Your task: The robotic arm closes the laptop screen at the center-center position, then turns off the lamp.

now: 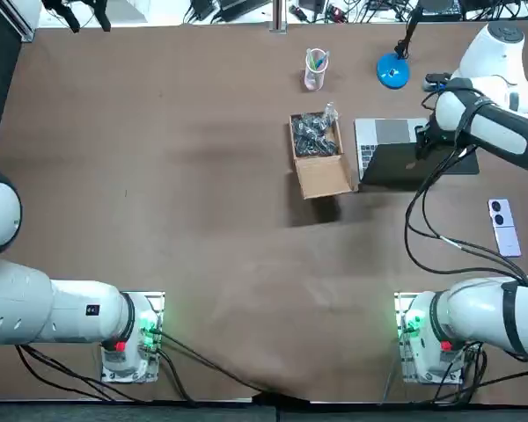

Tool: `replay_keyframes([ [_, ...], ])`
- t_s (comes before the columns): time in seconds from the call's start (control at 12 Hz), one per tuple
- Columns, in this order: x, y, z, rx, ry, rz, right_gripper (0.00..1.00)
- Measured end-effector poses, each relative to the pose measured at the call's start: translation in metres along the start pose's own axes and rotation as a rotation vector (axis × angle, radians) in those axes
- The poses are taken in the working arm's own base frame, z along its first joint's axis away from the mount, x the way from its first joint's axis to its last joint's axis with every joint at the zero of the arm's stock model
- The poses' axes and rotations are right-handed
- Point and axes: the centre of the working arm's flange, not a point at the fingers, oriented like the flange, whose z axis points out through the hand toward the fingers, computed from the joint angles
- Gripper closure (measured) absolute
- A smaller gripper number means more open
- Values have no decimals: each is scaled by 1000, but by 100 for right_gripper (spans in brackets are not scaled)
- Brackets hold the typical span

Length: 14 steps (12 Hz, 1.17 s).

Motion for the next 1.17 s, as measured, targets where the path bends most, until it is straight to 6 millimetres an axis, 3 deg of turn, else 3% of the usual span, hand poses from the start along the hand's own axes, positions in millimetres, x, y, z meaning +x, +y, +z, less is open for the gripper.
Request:
replay_keyframes([
  [0.58,21,-3,-13,12,62,16,98],
  [1.17,62,-5,13,25,75,28,98],
])
